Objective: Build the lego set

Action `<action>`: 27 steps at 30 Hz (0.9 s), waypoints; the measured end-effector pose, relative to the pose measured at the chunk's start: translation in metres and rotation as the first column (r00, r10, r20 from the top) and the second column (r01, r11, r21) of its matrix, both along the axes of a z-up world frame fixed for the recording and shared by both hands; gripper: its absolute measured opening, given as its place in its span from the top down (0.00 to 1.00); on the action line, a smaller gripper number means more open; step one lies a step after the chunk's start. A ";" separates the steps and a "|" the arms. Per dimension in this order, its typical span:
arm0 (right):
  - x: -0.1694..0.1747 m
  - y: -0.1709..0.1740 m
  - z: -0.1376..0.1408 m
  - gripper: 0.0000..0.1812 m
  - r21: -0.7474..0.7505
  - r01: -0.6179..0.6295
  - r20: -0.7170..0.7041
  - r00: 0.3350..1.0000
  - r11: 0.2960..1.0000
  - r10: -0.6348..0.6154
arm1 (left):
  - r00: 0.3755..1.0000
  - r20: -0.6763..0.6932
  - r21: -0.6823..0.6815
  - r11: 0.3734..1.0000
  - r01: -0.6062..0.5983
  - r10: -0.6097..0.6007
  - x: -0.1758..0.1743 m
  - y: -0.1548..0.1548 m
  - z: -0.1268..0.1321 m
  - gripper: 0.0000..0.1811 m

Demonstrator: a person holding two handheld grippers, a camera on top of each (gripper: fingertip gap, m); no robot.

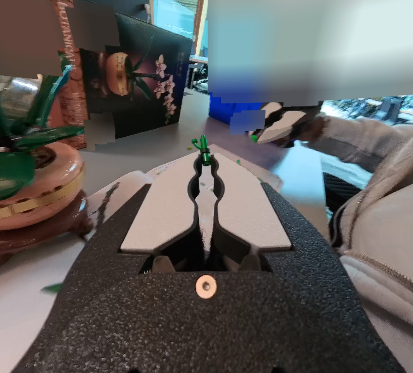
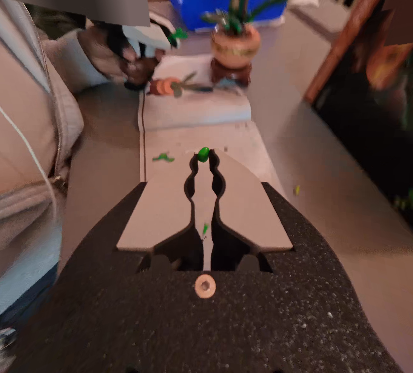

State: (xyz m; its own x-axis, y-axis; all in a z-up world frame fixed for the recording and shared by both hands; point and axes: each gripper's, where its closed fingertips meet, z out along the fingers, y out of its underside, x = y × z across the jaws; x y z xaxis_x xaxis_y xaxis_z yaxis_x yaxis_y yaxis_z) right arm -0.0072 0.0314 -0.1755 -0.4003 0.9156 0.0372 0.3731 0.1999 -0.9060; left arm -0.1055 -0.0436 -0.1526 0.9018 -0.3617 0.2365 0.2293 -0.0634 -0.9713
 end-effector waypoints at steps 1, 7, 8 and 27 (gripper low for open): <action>-0.013 -0.008 0.007 0.95 0.033 -0.039 -0.059 0.997 0.999 0.041 | 0.999 0.041 0.026 0.999 0.023 -0.024 0.005 0.003 0.006 0.97; -0.060 -0.039 0.036 0.95 -0.012 -0.157 -0.298 0.943 0.987 0.147 | 0.996 0.090 0.049 0.998 -0.025 0.021 -0.001 0.018 0.018 0.97; -0.063 -0.043 0.045 0.95 -0.044 -0.171 -0.345 0.927 0.984 0.146 | 0.996 0.084 0.058 0.998 -0.008 0.003 0.001 0.017 0.021 0.97; -0.059 -0.071 0.076 0.95 -0.066 -0.271 -0.501 0.841 0.960 0.203 | 0.978 0.133 0.211 0.969 0.129 -0.159 0.036 0.015 0.059 0.97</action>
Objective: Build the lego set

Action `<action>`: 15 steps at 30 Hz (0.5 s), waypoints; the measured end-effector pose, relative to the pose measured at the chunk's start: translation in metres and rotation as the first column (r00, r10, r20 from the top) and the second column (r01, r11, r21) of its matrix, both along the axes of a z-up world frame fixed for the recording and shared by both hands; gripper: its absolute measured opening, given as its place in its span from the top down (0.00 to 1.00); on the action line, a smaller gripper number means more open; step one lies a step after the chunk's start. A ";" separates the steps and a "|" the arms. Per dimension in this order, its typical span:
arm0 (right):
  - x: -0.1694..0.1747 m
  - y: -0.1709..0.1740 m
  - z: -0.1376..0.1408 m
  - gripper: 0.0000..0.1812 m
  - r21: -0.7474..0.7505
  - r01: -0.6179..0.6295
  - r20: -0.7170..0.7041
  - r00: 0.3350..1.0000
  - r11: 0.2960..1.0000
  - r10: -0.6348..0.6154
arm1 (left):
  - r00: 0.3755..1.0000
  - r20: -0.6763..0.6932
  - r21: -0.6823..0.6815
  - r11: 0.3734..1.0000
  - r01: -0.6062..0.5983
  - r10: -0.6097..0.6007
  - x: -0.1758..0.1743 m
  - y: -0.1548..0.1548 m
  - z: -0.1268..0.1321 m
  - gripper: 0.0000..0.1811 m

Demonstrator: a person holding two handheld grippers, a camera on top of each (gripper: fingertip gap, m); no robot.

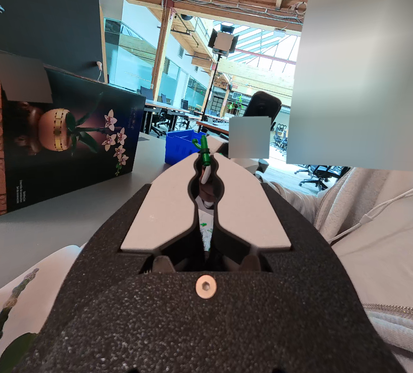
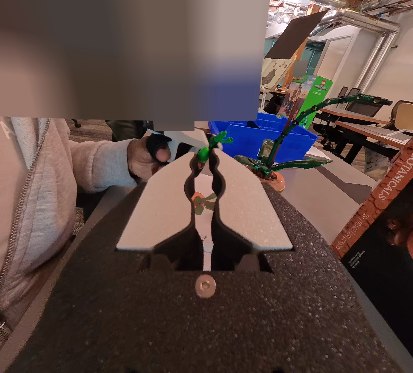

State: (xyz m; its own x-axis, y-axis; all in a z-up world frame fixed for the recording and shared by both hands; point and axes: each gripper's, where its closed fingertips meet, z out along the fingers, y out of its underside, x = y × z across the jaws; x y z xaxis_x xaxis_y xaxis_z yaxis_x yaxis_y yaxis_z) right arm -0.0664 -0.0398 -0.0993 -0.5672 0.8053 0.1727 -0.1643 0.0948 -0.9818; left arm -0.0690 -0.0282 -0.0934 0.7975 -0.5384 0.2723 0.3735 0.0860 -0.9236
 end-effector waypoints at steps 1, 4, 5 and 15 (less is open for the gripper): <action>-0.001 0.000 0.000 0.95 -0.002 0.001 0.002 1.000 1.000 -0.001 | 1.000 0.001 0.003 1.000 0.001 -0.001 0.000 0.000 0.001 0.97; -0.002 0.000 0.001 0.95 -0.014 0.000 -0.006 1.000 1.000 0.000 | 1.000 -0.001 0.005 1.000 -0.010 0.010 -0.002 0.000 0.001 0.97; -0.003 0.000 0.000 0.95 -0.012 0.003 -0.002 1.000 1.000 -0.003 | 1.000 -0.003 0.003 1.000 -0.015 0.015 -0.002 0.000 0.000 0.97; -0.008 -0.002 -0.005 0.95 -0.040 0.003 0.042 0.999 0.999 -0.001 | 0.999 -0.027 0.018 1.000 -0.024 0.025 -0.005 -0.001 -0.001 0.97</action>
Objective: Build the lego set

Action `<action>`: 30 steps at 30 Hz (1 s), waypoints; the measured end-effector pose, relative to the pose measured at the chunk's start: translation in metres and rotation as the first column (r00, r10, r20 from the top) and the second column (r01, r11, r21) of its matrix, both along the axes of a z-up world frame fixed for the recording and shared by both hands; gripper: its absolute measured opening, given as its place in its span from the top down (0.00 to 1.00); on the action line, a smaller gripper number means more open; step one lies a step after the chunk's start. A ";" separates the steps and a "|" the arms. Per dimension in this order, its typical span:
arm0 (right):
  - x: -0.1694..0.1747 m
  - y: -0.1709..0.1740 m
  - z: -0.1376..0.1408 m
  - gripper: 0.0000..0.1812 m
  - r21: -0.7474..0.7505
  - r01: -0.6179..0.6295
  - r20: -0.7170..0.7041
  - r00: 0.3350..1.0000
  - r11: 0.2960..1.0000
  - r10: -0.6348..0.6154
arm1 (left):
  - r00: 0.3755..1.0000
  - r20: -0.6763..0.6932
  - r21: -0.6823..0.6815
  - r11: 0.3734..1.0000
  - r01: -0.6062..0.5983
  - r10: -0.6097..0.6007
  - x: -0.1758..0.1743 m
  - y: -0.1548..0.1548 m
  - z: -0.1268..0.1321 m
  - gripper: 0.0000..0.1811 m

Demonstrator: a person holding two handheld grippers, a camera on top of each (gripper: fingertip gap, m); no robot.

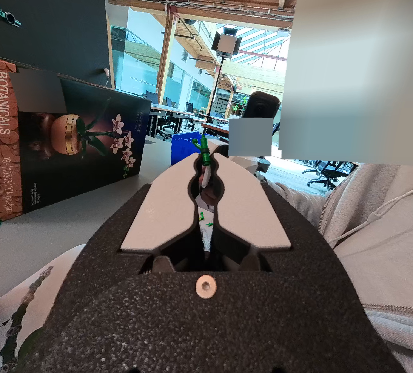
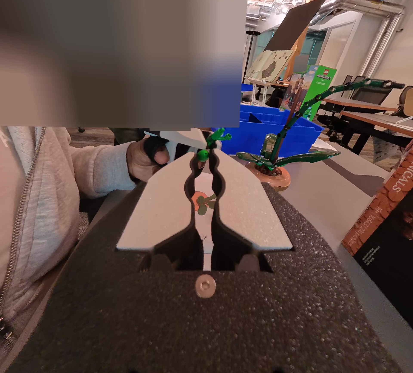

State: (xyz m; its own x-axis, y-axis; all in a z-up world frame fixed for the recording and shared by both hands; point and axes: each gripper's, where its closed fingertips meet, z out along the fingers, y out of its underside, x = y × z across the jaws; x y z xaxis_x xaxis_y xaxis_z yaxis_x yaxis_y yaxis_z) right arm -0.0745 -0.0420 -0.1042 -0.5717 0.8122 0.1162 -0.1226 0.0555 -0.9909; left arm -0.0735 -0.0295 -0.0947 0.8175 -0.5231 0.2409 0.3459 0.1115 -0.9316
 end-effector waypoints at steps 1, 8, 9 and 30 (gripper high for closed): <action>-0.001 -0.002 -0.001 0.95 0.001 -0.007 0.007 1.000 1.000 0.007 | 1.000 -0.006 -0.001 1.000 0.007 -0.007 0.002 0.000 -0.001 0.97; -0.001 0.007 0.001 0.95 -0.002 0.021 -0.013 1.000 1.000 -0.021 | 0.999 0.040 0.003 0.999 -0.037 0.037 -0.012 -0.001 0.001 0.97; -0.001 0.009 0.000 0.95 0.037 0.042 -0.014 0.999 0.998 -0.041 | 0.998 0.046 -0.019 0.998 -0.052 0.053 -0.016 0.001 -0.002 0.97; 0.022 0.011 0.011 0.95 0.015 -0.071 0.138 0.988 0.997 0.068 | 0.958 -0.285 -0.056 0.998 0.003 -0.019 0.013 -0.003 -0.029 0.97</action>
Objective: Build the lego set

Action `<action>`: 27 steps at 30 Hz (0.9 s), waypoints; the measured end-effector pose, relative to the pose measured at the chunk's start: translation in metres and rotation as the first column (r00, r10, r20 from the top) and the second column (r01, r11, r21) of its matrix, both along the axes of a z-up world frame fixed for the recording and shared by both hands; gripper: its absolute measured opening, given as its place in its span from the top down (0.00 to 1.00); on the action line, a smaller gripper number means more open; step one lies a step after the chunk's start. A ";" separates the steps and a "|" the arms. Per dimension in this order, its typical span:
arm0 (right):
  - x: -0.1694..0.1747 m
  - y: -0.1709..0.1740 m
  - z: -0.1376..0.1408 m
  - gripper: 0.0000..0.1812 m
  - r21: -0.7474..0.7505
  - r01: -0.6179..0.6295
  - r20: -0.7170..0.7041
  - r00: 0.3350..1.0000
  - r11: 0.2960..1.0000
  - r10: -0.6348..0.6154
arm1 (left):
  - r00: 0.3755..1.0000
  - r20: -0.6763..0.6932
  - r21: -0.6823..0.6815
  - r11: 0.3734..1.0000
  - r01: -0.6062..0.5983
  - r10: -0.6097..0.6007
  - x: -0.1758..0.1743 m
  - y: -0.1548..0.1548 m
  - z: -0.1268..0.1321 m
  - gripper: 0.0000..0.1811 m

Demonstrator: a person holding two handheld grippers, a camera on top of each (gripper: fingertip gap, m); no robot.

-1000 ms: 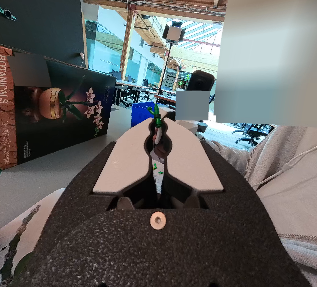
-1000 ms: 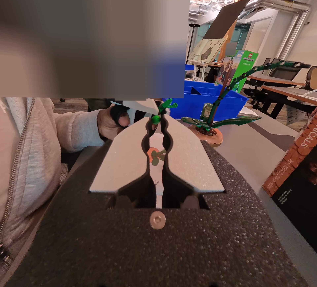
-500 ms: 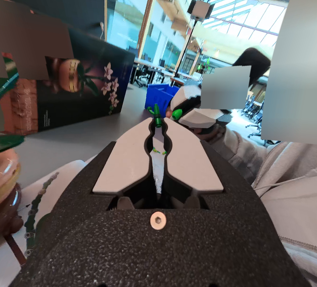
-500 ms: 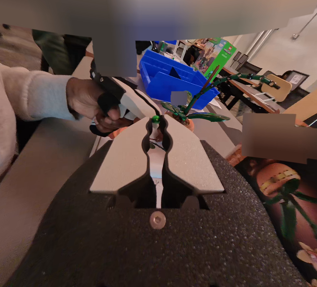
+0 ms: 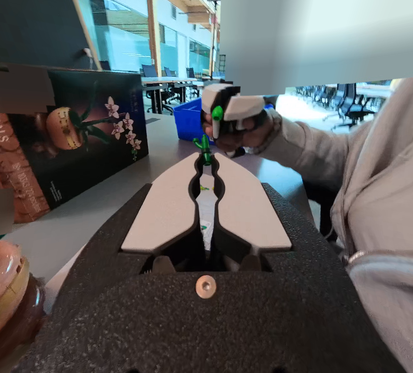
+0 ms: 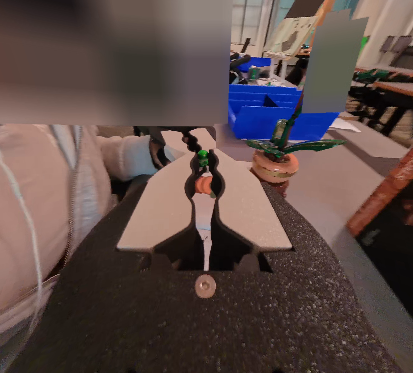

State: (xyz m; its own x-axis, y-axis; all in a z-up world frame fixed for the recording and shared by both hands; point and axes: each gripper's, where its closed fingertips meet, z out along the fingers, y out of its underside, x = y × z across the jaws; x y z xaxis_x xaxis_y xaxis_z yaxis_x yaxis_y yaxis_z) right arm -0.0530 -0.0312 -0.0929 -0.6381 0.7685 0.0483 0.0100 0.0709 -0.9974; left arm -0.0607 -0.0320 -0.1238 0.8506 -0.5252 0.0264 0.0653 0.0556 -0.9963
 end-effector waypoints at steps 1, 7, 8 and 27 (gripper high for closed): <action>0.002 -0.001 -0.004 0.95 -0.015 -0.020 0.018 1.000 1.000 0.021 | 0.999 -0.043 0.000 1.000 0.012 -0.012 0.003 -0.002 -0.003 0.97; 0.010 -0.006 -0.022 0.96 -0.140 -0.069 0.079 0.994 0.988 0.081 | 0.987 -0.148 0.016 0.998 0.065 -0.062 0.016 -0.009 -0.009 0.97; 0.010 -0.005 -0.022 0.96 -0.171 -0.067 0.079 0.994 0.983 0.081 | 0.986 -0.152 0.017 0.997 0.069 -0.066 0.017 -0.009 -0.010 0.97; 0.010 -0.007 -0.041 0.96 -0.168 -0.107 0.076 0.990 0.980 0.121 | 0.976 -0.134 -0.042 0.985 0.168 -0.172 0.028 -0.013 -0.023 0.97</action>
State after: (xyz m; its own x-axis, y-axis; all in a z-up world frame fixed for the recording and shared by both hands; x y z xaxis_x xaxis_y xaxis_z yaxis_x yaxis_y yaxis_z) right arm -0.0435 -0.0380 -0.1342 -0.7183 0.6834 -0.1300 0.0971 -0.0866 -0.9915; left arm -0.0324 -0.0449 -0.1470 0.7455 -0.6632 -0.0659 -0.0656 0.0254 -0.9975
